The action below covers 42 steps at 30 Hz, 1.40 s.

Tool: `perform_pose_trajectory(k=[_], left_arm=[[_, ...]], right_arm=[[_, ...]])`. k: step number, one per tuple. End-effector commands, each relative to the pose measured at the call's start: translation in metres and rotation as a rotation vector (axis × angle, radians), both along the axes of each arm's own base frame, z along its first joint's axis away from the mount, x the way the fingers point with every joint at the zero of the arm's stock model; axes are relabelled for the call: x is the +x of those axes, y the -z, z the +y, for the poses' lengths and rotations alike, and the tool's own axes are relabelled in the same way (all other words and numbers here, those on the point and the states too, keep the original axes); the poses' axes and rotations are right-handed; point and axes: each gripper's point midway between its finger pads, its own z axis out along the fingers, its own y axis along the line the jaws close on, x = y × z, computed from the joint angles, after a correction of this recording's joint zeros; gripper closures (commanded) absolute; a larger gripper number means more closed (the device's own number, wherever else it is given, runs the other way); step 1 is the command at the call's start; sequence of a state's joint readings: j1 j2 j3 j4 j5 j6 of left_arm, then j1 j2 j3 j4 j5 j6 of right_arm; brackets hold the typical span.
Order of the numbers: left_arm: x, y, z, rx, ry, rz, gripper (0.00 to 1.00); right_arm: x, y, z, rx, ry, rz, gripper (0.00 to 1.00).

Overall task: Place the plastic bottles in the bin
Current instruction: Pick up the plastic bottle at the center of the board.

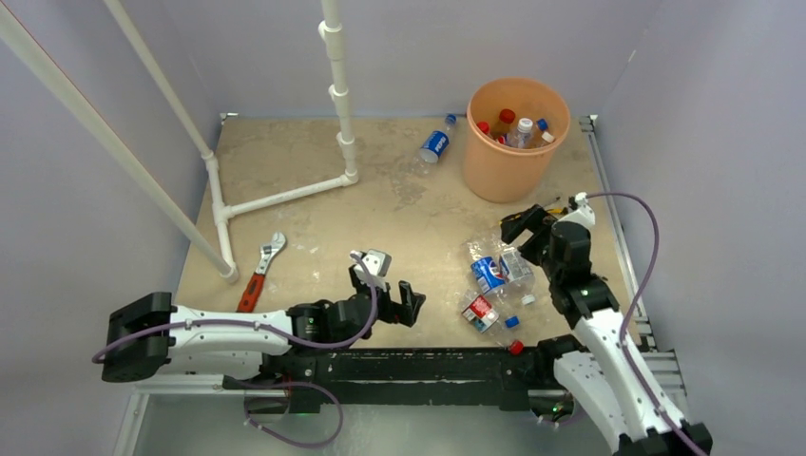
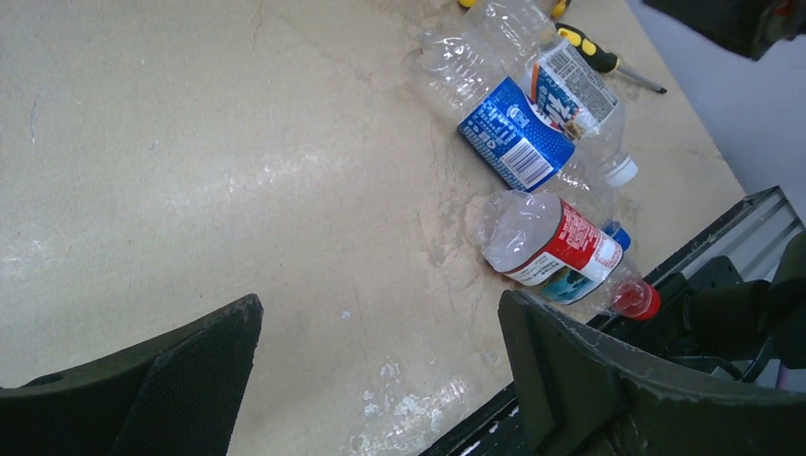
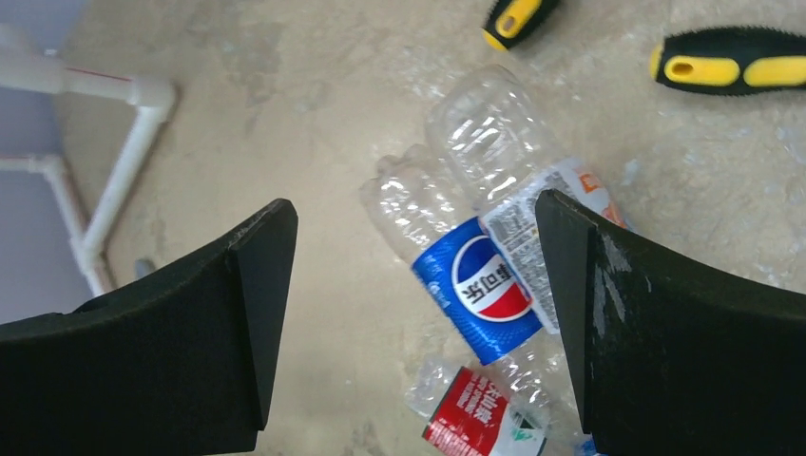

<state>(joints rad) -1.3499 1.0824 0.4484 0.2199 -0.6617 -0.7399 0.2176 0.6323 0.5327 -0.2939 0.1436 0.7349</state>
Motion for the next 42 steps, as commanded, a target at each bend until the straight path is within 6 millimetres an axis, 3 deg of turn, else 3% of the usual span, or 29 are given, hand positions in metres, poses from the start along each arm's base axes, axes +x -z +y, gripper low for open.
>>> perform_pose_trajectory(k=[1, 5, 12, 17, 23, 28, 36, 39, 42], left_arm=[[0.001, -0.012, 0.005, -0.078, -0.015, -0.02, 0.05], [0.0, -0.015, 0.013, -0.091, -0.018, -0.03, 0.05], [-0.001, -0.015, 0.02, -0.102, -0.014, -0.044, 0.04], [-0.002, -0.009, 0.014, -0.094, -0.002, -0.033, 0.04], [-0.005, -0.007, 0.008, -0.094, 0.015, -0.018, 0.05], [-0.005, -0.004, 0.009, -0.1, 0.014, -0.013, 0.05], [-0.006, -0.001, 0.01, -0.096, 0.01, -0.001, 0.05], [-0.006, -0.001, 0.013, -0.093, 0.004, 0.001, 0.05], [-0.005, -0.005, 0.012, -0.1, 0.003, -0.011, 0.04]], right_arm=[[0.017, 0.032, -0.011, -0.032, 0.099, 0.114, 0.06], [0.027, 0.046, -0.015, -0.067, 0.12, 0.136, 0.07], [0.024, 0.069, -0.014, -0.094, 0.097, 0.184, 0.04], [0.027, 0.082, -0.003, -0.103, 0.026, 0.242, 0.01], [0.026, 0.085, 0.002, -0.102, 0.008, 0.248, 0.01], [0.019, 0.098, 0.021, -0.072, -0.038, 0.276, 0.01], [0.017, 0.095, 0.043, -0.099, -0.095, 0.269, 0.01], [0.018, 0.092, 0.039, -0.133, -0.087, 0.281, 0.01], [0.023, 0.072, 0.033, -0.151, -0.055, 0.245, 0.01]])
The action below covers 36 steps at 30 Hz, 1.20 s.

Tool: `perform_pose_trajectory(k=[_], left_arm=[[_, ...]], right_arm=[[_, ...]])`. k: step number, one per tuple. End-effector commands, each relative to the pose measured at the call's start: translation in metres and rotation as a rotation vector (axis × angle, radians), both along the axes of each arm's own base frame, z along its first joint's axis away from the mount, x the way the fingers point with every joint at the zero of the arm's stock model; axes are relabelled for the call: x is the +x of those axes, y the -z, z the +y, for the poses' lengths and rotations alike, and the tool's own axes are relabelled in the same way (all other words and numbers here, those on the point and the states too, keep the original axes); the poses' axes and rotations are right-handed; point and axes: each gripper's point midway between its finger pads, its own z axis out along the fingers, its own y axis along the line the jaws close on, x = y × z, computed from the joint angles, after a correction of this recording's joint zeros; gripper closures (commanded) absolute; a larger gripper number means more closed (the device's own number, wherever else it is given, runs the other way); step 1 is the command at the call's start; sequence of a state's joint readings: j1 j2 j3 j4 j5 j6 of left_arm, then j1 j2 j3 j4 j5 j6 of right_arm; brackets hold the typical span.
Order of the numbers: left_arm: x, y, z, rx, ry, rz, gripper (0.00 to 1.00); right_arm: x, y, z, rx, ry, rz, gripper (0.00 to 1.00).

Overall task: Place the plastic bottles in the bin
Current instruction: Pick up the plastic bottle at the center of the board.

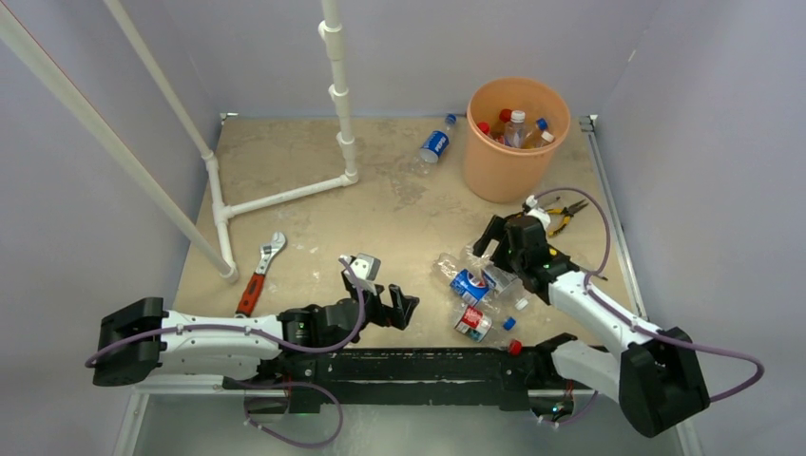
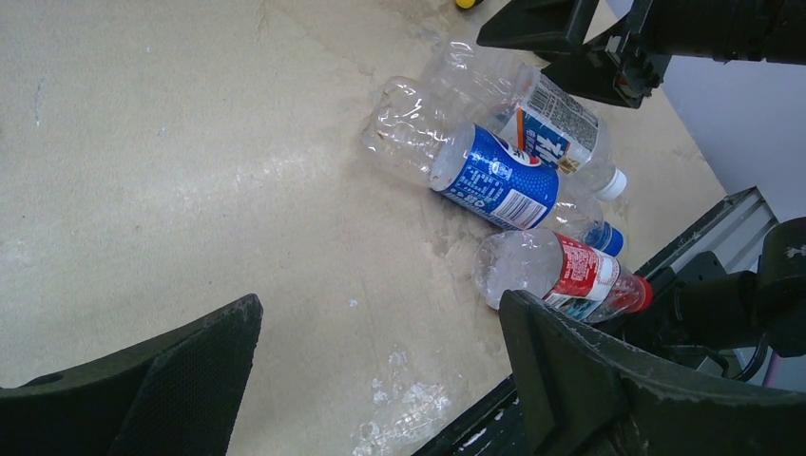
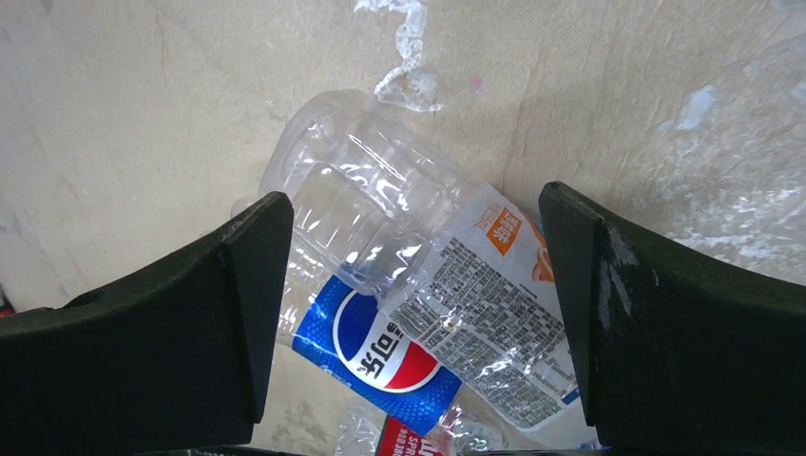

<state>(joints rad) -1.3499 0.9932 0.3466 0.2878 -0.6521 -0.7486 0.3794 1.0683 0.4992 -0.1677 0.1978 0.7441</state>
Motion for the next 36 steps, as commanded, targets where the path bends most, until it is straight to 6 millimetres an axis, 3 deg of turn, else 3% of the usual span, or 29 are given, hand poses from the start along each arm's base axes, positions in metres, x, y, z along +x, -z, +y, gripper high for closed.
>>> perform_pose_trajectory(k=[1, 5, 7, 9, 12, 15, 17, 19, 22, 23, 25, 27, 32, 36], left_arm=[[0.001, -0.012, -0.002, -0.041, -0.001, -0.018, 0.04], [0.008, -0.051, -0.018, -0.044, 0.012, -0.095, 0.04], [0.011, -0.071, -0.029, -0.04, 0.025, -0.131, 0.03], [0.014, -0.087, -0.041, -0.031, 0.04, -0.162, 0.03], [0.021, -0.098, -0.06, -0.018, 0.044, -0.178, 0.01], [0.036, -0.086, -0.087, 0.019, 0.086, -0.136, 0.01], [0.048, -0.078, -0.102, 0.039, 0.129, -0.096, 0.01], [0.055, -0.071, -0.117, 0.061, 0.198, -0.089, 0.01], [0.057, -0.07, -0.132, 0.16, 0.306, -0.154, 0.01], [0.058, -0.071, -0.134, 0.199, 0.332, -0.183, 0.0], [0.061, -0.071, -0.135, 0.256, 0.361, -0.243, 0.01], [0.062, -0.068, -0.136, 0.322, 0.412, -0.314, 0.01], [0.058, -0.039, -0.152, 0.528, 0.661, -0.469, 0.01], [0.056, -0.029, -0.161, 0.672, 0.866, -0.682, 0.02]], right_arm=[[0.016, -0.045, -0.011, -0.04, 0.059, -0.096, 0.01], [0.016, -0.095, -0.024, -0.035, 0.127, -0.19, 0.01], [0.007, -0.11, -0.026, -0.007, 0.134, -0.21, 0.01], [-0.004, -0.12, -0.023, 0.047, 0.117, -0.237, 0.01], [-0.021, -0.111, -0.011, 0.149, 0.082, -0.209, 0.01], [-0.032, -0.094, -0.001, 0.224, 0.071, -0.154, 0.01], [-0.035, -0.094, 0.002, 0.285, 0.098, -0.153, 0.01], [-0.039, -0.106, 0.001, 0.362, 0.135, -0.199, 0.01], [-0.048, -0.146, -0.004, 0.51, 0.173, -0.351, 0.02], [-0.052, -0.164, -0.009, 0.553, 0.182, -0.424, 0.03], [-0.056, -0.178, -0.015, 0.574, 0.195, -0.477, 0.04], [-0.056, -0.18, -0.017, 0.547, 0.198, -0.47, 0.04], [-0.052, -0.164, -0.013, 0.48, 0.184, -0.381, 0.01], [-0.057, -0.184, -0.017, 0.513, 0.187, -0.457, 0.02]])
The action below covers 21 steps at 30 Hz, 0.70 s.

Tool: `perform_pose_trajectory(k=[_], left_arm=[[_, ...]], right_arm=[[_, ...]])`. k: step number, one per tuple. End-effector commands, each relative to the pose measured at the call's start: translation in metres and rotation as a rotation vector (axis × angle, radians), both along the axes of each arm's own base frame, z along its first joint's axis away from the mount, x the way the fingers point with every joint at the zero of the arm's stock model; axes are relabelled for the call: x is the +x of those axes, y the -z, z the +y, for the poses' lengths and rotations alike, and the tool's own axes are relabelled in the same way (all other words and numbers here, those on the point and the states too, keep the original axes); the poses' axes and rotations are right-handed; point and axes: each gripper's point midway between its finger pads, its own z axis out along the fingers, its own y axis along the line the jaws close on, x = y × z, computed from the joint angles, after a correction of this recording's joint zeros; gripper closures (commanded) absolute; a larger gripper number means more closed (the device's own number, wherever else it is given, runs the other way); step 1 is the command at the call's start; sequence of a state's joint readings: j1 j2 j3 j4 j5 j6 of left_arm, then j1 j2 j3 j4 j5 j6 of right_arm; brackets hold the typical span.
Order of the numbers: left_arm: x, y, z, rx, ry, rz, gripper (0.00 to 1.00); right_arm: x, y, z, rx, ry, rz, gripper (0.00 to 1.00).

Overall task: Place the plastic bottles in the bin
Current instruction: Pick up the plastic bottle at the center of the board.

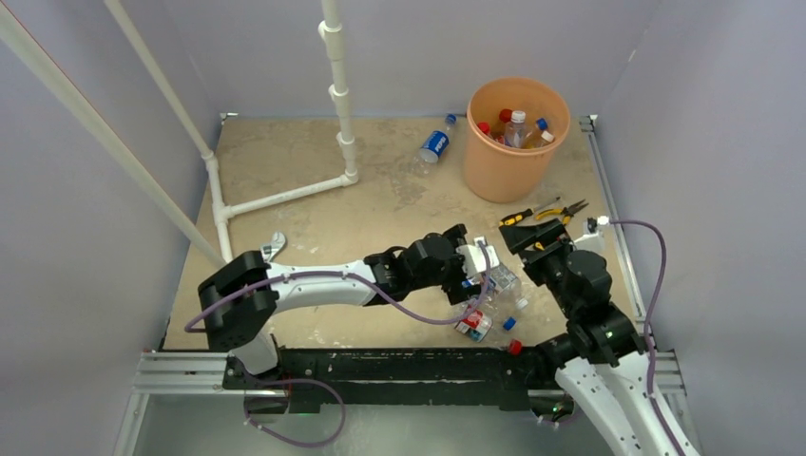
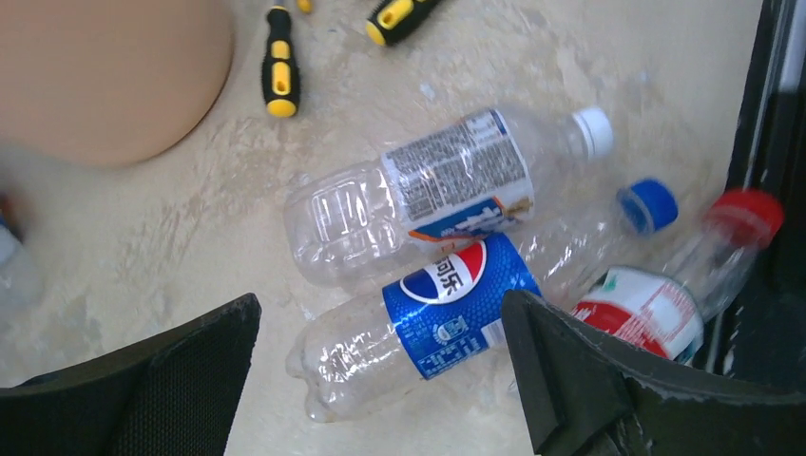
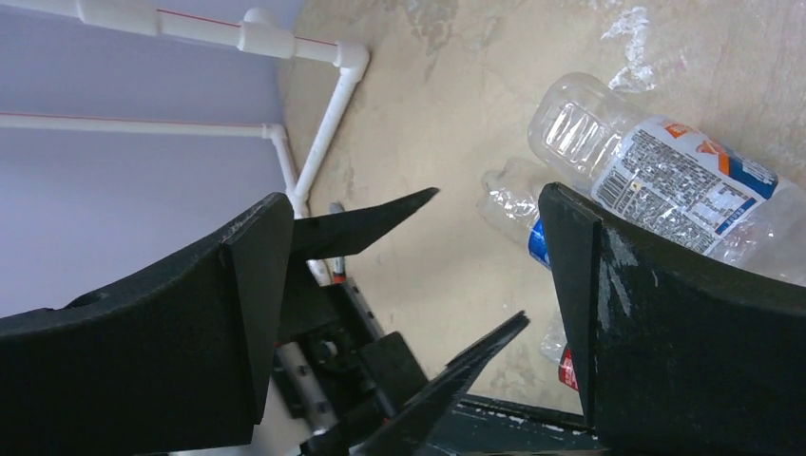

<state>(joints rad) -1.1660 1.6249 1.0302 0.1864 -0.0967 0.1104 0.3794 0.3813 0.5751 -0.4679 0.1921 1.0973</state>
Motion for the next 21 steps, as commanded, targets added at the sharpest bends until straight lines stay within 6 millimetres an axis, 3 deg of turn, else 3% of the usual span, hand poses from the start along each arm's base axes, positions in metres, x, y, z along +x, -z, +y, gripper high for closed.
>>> perform_pose_trajectory(k=[1, 7, 13, 16, 21], left_arm=[[0.002, 0.002, -0.013, 0.18, 0.315, -0.277, 0.03], [0.041, 0.007, -0.015, 0.203, 0.44, -0.334, 0.09], [0.044, 0.01, -0.029, 0.176, 0.538, -0.359, 0.17], [0.042, 0.024, -0.038, 0.203, 0.587, -0.32, 0.17], [0.036, 0.024, -0.044, 0.212, 0.66, -0.315, 0.17]], right_arm=[[-0.006, -0.032, -0.01, 0.033, 0.037, -0.098, 0.02], [-0.023, -0.062, -0.02, 0.045, 0.05, -0.177, 0.02], [-0.039, -0.095, -0.026, 0.053, 0.042, -0.274, 0.02], [-0.042, -0.1, -0.029, 0.024, 0.044, -0.281, 0.02], [-0.044, -0.102, -0.034, -0.002, 0.059, -0.292, 0.02]])
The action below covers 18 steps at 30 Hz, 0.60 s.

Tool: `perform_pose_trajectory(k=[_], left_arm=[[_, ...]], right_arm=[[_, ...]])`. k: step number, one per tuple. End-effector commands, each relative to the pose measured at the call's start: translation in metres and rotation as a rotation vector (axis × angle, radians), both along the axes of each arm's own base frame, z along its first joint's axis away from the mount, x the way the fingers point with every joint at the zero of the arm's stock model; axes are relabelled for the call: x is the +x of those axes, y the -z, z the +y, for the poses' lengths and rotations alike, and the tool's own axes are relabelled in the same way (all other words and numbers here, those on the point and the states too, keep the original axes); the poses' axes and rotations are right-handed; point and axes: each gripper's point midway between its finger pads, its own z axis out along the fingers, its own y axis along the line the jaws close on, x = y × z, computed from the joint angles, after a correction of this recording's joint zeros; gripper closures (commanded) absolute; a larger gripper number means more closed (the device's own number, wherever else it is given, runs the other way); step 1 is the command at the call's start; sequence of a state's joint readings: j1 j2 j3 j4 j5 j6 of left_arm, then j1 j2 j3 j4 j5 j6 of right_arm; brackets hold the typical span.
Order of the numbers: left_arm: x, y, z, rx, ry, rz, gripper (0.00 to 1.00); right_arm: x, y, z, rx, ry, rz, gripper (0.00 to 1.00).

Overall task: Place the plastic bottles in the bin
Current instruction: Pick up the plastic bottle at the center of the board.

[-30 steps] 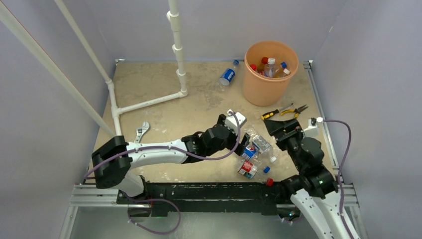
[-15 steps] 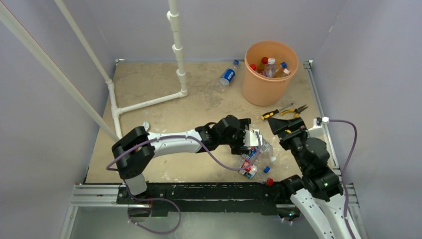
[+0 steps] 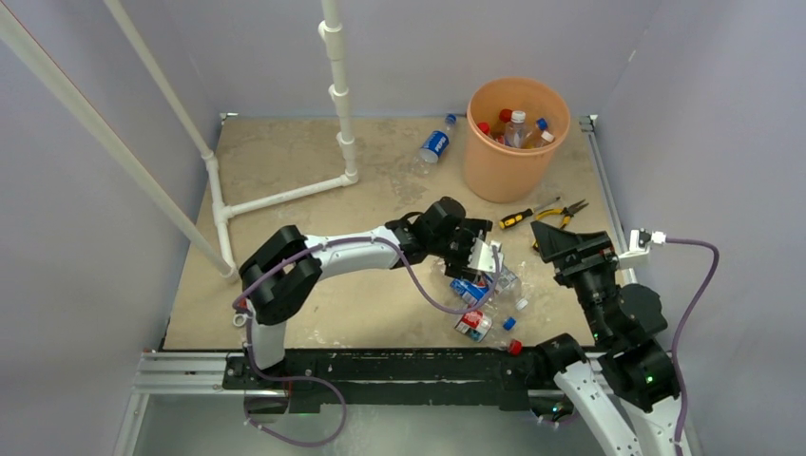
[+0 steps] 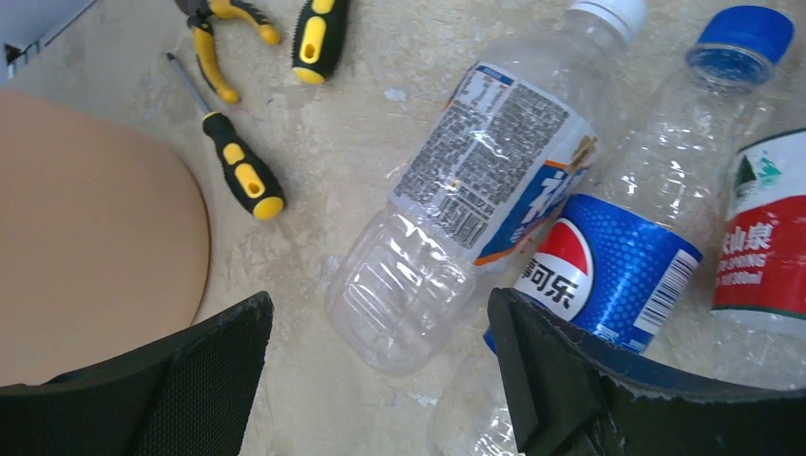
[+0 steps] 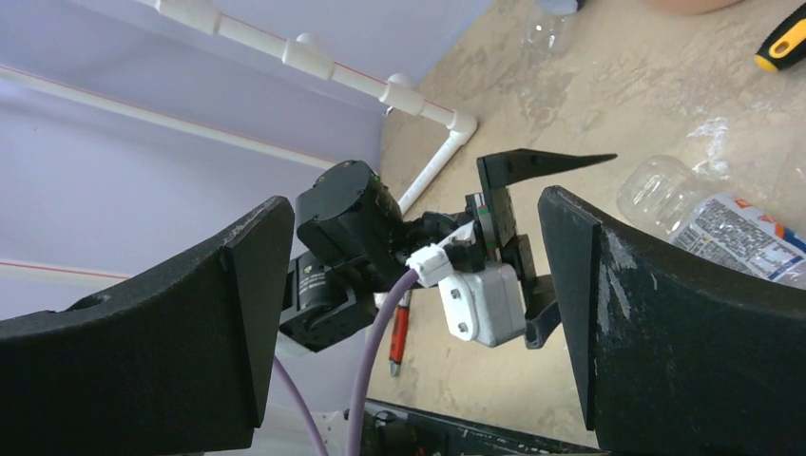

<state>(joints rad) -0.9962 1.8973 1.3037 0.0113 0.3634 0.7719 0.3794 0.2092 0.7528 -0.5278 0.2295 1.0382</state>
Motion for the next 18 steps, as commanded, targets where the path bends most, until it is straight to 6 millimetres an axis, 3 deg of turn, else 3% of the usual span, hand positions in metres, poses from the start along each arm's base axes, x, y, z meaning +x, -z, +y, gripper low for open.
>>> perform_pose_trajectory(k=[1, 10, 18], left_arm=[[-0.013, -0.014, -0.014, 0.002, 0.143, -0.014, 0.17], [-0.005, 0.027, -0.02, 0.121, 0.174, 0.005, 0.19], [-0.008, 0.046, -0.032, 0.141, 0.187, 0.027, 0.18]], right_arm=[[-0.003, -0.004, -0.01, -0.044, 0.039, -0.014, 0.02], [-0.004, -0.005, -0.015, -0.071, 0.058, -0.021, 0.02], [-0.007, -0.008, -0.02, -0.083, 0.08, -0.036, 0.01]])
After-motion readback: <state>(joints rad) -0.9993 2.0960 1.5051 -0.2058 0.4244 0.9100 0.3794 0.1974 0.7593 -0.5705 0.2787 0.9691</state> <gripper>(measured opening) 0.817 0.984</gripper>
